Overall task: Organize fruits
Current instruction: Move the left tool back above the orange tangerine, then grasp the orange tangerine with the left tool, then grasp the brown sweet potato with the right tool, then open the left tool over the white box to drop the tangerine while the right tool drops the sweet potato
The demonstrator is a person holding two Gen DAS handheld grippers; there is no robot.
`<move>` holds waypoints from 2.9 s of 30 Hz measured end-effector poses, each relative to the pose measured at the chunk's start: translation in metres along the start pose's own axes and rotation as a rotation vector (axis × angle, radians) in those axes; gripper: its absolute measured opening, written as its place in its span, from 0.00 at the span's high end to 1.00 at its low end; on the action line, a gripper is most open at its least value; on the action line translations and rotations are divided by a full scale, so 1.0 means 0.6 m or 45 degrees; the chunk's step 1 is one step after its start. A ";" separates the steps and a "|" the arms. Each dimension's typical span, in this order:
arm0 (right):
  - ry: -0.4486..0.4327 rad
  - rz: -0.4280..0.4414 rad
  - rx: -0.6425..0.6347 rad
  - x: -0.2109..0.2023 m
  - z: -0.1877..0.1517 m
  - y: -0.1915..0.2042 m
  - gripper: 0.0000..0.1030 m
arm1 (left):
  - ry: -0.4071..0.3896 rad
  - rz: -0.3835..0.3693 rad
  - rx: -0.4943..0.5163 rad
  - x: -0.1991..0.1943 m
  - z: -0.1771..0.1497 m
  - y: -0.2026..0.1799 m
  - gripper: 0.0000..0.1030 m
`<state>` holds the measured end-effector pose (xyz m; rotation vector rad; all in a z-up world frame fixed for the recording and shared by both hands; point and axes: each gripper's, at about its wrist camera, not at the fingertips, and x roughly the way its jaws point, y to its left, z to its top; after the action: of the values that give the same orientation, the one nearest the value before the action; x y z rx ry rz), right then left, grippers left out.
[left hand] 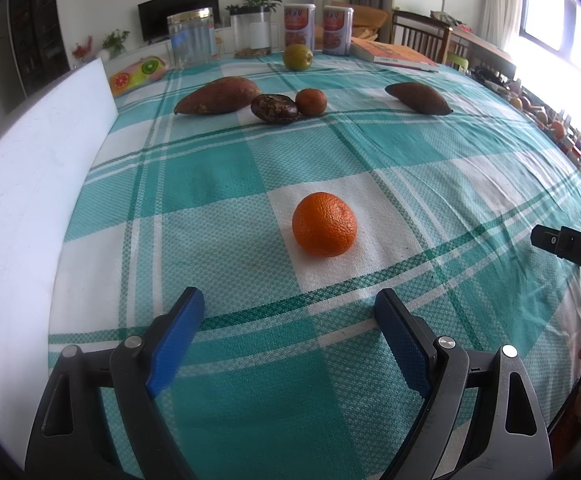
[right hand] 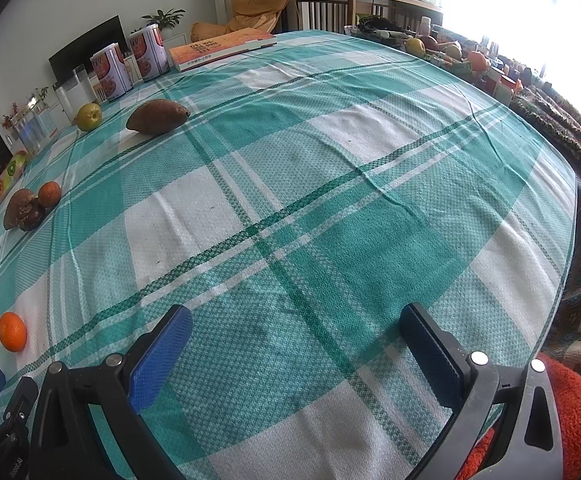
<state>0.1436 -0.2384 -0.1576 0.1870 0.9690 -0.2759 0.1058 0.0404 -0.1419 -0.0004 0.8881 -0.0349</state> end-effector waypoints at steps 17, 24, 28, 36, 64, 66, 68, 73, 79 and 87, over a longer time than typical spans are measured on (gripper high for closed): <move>0.000 0.000 0.000 0.000 0.000 -0.001 0.00 | 0.000 0.001 0.000 0.000 0.000 0.000 0.14; -0.025 0.109 0.104 -0.011 0.002 -0.024 0.00 | 0.009 -0.053 -0.011 -0.002 0.001 0.007 0.14; -0.051 0.223 0.211 -0.017 0.004 -0.048 0.00 | 0.039 -0.199 -0.014 -0.014 0.002 0.014 0.14; -0.049 0.206 0.194 -0.017 0.004 -0.042 0.00 | -0.016 -0.125 0.068 0.012 0.061 -0.020 0.17; 0.281 0.378 -0.824 0.189 0.308 0.254 0.57 | 0.077 -0.404 -0.127 -0.070 0.025 0.036 0.69; 0.313 0.425 -0.743 0.184 0.312 0.236 0.59 | 0.073 -0.418 -0.137 -0.083 0.021 0.043 0.69; 0.341 0.524 -0.570 0.168 0.302 0.197 0.59 | 0.067 -0.442 -0.145 -0.097 0.019 0.048 0.69; 0.434 0.929 -0.011 0.115 0.205 0.077 0.59 | 0.033 -0.585 -0.222 -0.147 0.018 0.067 0.69; 0.551 1.308 0.364 0.055 0.044 0.046 0.59 | -0.011 -0.672 -0.310 -0.204 0.029 0.108 0.69; 0.588 1.580 0.042 -0.133 -0.015 0.249 0.59 | -0.210 -0.474 -0.505 -0.307 0.029 0.266 0.69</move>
<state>0.1405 -0.0826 -0.0914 0.8572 1.1278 0.9267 0.0081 0.2055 0.0096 -0.5321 0.7084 -0.2029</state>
